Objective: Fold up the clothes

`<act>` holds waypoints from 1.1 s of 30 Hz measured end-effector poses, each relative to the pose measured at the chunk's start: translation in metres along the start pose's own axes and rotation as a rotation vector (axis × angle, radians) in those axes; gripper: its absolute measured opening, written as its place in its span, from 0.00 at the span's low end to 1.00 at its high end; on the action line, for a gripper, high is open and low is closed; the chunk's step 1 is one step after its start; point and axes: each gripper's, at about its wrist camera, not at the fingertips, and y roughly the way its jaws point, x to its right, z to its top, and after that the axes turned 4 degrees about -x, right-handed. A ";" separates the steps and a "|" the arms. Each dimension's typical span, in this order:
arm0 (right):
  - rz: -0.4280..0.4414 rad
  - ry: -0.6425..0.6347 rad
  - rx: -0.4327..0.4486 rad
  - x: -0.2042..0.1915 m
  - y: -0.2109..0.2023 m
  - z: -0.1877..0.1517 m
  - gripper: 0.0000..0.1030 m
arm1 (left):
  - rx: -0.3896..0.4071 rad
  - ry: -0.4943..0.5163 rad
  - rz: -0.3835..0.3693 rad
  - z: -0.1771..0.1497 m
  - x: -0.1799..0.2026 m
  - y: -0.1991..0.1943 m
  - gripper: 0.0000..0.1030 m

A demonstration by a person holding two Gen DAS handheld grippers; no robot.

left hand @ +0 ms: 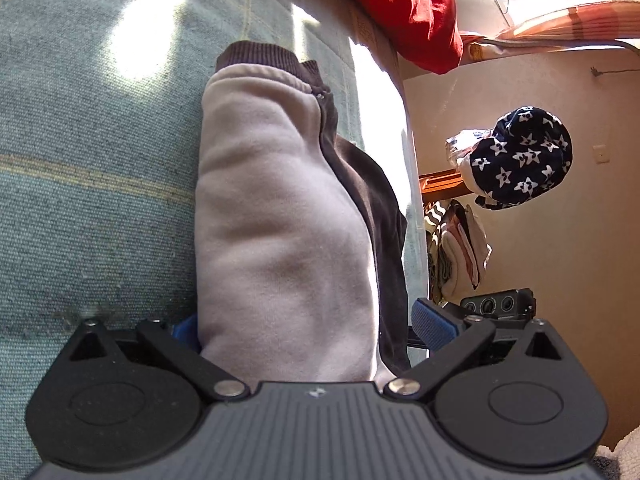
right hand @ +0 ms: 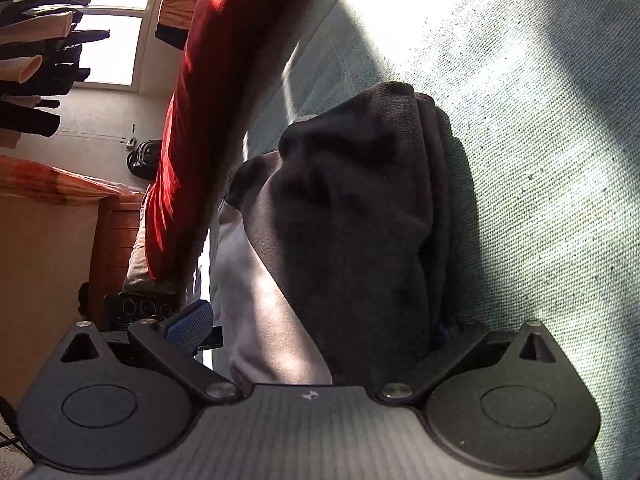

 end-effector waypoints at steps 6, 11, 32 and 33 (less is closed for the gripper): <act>-0.025 -0.026 -0.012 -0.010 0.011 0.007 1.00 | -0.008 0.043 0.047 -0.005 0.011 0.005 0.95; 0.000 -0.050 -0.007 -0.003 0.008 0.003 1.00 | 0.014 0.030 0.098 -0.008 0.003 -0.001 0.76; 0.047 0.010 0.010 -0.012 -0.002 -0.004 0.98 | 0.023 -0.017 0.032 -0.012 0.020 -0.017 0.65; 0.047 0.010 0.012 -0.013 -0.003 -0.004 0.98 | 0.024 -0.009 0.033 -0.012 0.023 -0.018 0.65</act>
